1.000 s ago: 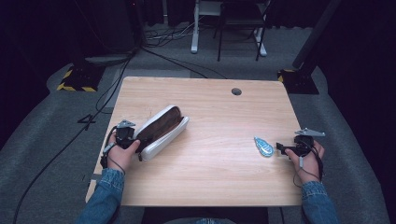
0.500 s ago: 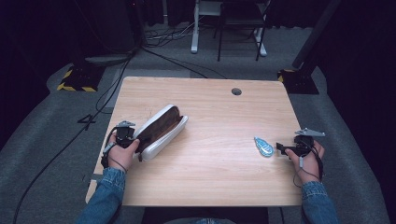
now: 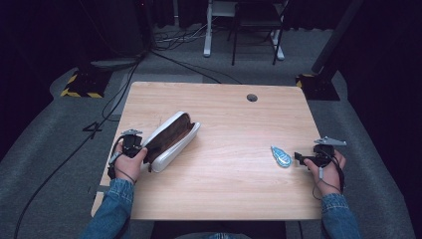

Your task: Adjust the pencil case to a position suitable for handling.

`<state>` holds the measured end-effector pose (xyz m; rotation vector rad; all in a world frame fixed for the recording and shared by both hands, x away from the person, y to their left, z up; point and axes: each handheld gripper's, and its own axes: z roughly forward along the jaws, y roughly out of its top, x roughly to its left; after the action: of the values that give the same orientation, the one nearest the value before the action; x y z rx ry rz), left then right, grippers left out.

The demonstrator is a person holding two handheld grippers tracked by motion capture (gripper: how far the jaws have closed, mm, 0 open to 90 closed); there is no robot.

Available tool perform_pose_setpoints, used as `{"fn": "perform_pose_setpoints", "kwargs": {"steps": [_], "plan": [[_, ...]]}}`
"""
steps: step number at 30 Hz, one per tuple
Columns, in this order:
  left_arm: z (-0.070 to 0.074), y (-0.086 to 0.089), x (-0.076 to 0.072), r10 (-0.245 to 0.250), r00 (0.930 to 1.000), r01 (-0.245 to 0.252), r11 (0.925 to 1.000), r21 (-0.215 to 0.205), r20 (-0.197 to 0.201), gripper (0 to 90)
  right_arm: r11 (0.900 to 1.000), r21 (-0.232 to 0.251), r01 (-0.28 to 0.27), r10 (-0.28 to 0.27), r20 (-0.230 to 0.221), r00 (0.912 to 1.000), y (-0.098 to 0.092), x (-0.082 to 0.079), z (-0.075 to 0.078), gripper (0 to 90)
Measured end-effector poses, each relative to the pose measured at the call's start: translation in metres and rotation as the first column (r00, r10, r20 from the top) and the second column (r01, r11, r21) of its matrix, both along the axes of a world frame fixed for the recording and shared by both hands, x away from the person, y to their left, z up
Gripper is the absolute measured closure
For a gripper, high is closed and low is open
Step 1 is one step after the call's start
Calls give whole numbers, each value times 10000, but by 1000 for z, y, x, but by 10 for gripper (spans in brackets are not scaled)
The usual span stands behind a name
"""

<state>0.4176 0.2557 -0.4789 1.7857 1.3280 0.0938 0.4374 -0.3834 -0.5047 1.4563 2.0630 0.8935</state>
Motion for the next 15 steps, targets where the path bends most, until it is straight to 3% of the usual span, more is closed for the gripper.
{"fn": "perform_pose_setpoints", "kwargs": {"steps": [15], "plan": [[23,-13,-11,-657,9970,664,9977,-143,414,834,10000,0,-10,10,-10,10000,0,0,0,90]]}}
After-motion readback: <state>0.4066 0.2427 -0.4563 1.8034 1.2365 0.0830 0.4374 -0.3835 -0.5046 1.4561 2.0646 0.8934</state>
